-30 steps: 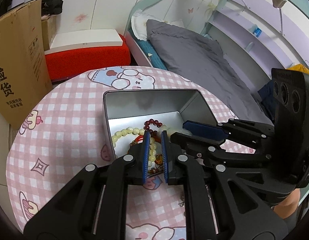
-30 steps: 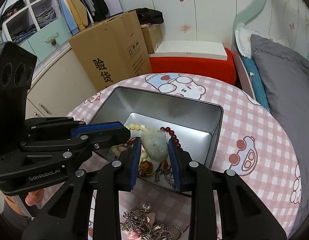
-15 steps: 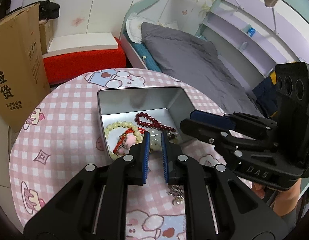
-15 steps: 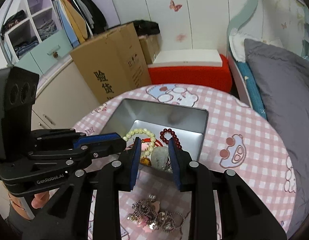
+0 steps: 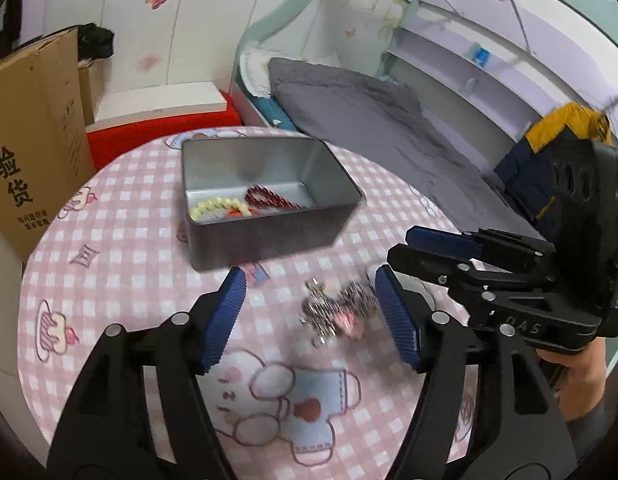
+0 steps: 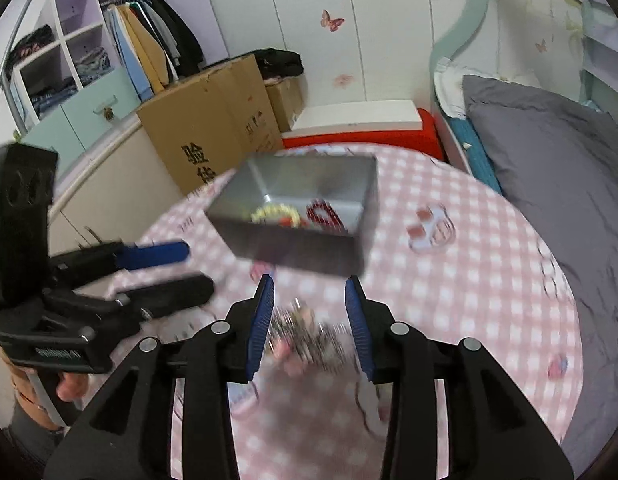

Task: Organize jewelry
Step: 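Move the right gripper to the silver chain necklace and grasp it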

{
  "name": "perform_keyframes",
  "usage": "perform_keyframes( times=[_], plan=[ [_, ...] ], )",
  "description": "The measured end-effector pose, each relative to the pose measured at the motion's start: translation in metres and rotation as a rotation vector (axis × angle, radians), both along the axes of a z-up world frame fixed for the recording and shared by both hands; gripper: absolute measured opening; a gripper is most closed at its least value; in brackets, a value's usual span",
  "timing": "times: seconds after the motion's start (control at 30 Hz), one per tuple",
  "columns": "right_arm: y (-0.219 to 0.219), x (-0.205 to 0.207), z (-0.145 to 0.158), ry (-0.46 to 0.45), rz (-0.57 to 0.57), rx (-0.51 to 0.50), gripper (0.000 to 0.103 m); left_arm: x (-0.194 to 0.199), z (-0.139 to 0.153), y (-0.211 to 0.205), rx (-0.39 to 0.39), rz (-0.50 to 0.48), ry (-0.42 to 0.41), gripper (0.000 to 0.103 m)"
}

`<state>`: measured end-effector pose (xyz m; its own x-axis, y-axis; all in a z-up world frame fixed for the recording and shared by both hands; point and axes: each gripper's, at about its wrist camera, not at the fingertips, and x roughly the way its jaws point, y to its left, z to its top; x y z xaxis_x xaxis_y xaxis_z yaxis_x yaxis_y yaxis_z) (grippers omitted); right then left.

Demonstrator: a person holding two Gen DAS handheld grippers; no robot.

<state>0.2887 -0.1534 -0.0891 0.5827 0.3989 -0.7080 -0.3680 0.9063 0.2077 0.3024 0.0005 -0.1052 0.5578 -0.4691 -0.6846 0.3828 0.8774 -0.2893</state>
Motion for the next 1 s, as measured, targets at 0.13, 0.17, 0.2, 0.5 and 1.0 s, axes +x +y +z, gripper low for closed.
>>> perform_keyframes(
  times=[0.13, 0.17, 0.2, 0.5, 1.0],
  plan=[
    [-0.01, -0.022, -0.018, 0.004, -0.022, -0.029, 0.035, -0.009, -0.015, -0.008, 0.022, -0.005, 0.019, 0.067],
    [-0.011, -0.025, -0.021, 0.005, -0.022, -0.035, 0.035, -0.01, -0.017, -0.009, 0.03, -0.005, 0.021, 0.067],
    [-0.011, -0.029, -0.024, 0.003, -0.023, -0.044, 0.035, -0.012, -0.02, -0.01, 0.038, -0.005, 0.021, 0.067],
    [-0.015, -0.03, -0.047, 0.003, -0.03, -0.064, 0.035, -0.03, -0.041, -0.019, 0.146, 0.013, -0.016, 0.067],
    [-0.001, 0.005, -0.058, 0.047, 0.0, 0.054, 0.001, -0.017, -0.04, 0.006, 0.081, 0.102, 0.003, 0.067]
  ],
)
